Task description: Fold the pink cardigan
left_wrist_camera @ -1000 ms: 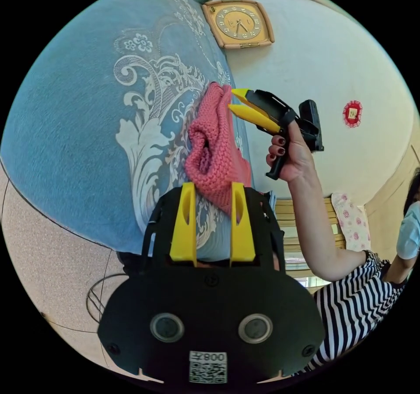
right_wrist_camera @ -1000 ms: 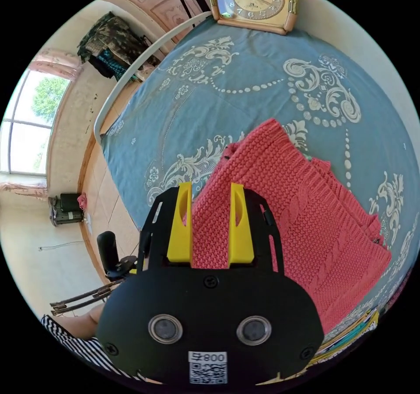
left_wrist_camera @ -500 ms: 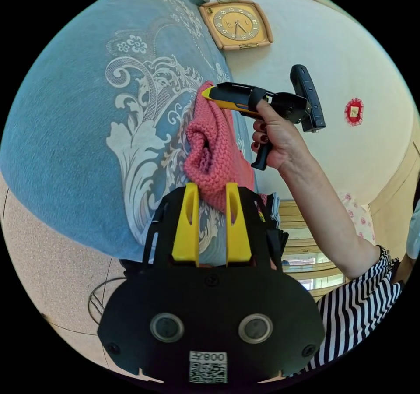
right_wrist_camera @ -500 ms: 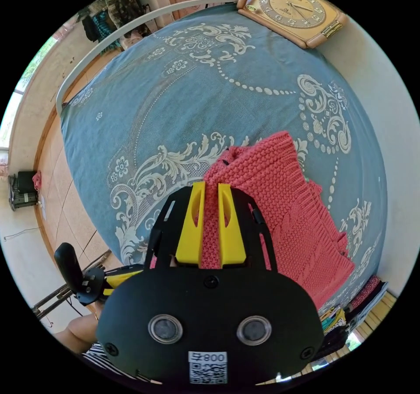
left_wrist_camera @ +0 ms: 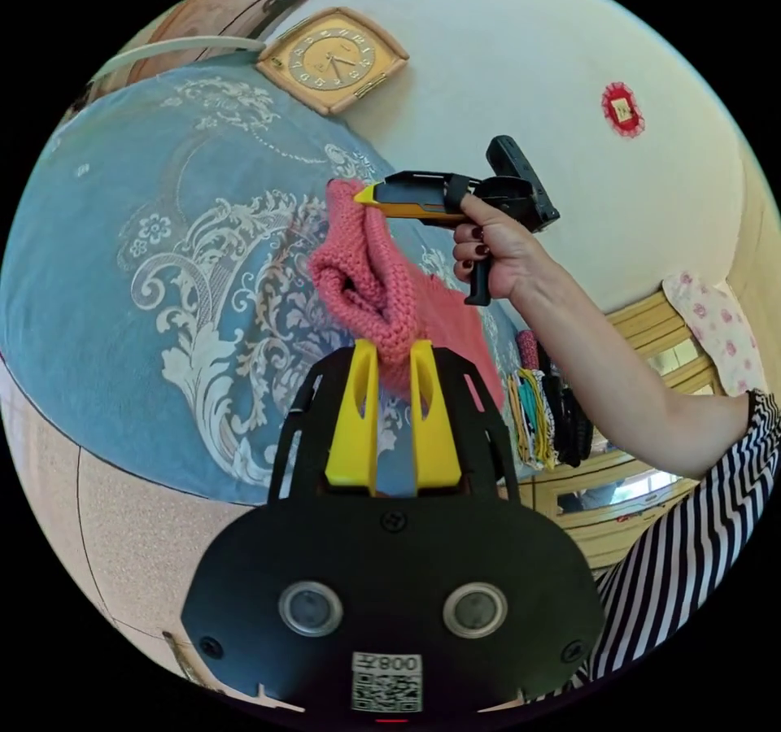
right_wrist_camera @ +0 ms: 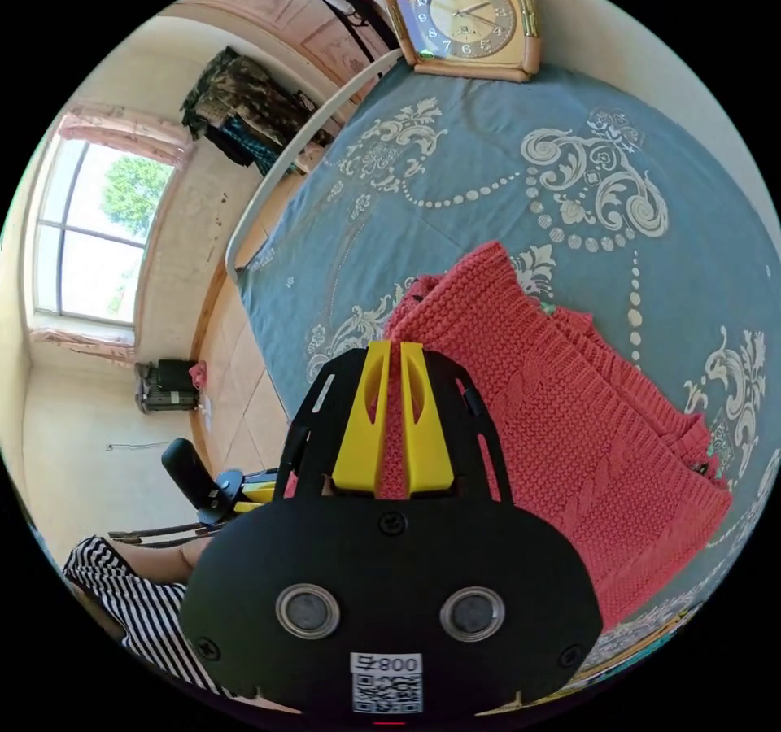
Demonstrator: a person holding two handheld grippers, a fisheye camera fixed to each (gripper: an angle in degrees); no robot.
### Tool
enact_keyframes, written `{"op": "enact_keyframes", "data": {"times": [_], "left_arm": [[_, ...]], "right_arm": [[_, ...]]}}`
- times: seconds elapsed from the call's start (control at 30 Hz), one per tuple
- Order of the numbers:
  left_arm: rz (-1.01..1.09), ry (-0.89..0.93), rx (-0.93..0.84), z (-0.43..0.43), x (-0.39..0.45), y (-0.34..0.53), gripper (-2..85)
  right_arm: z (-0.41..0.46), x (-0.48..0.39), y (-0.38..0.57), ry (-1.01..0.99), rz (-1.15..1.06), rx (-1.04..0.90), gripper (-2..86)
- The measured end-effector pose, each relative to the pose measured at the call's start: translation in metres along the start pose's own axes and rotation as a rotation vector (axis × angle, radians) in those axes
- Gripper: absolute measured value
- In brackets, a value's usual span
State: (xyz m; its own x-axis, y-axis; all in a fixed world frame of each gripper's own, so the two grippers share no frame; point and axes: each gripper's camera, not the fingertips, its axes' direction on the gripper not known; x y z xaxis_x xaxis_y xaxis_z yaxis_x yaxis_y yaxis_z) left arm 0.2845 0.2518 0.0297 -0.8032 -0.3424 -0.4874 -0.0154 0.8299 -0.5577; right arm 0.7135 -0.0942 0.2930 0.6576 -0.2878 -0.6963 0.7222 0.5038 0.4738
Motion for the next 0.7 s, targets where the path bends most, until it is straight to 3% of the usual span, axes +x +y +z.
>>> {"op": "enact_keyframes", "data": {"times": [0.37, 0.7], "left_arm": [[0.511, -0.079, -0.061, 0.127, 0.184, 0.050, 6.6], [0.807, -0.101, -0.274, 0.308, 0.305, 0.133, 6.0]], "right_arm": [[-0.128, 0.182, 0.144, -0.305, 0.070, 0.248, 1.7], [-0.138, 0.347, 0.301, -0.430, 0.272, 0.366, 1.7]]}}
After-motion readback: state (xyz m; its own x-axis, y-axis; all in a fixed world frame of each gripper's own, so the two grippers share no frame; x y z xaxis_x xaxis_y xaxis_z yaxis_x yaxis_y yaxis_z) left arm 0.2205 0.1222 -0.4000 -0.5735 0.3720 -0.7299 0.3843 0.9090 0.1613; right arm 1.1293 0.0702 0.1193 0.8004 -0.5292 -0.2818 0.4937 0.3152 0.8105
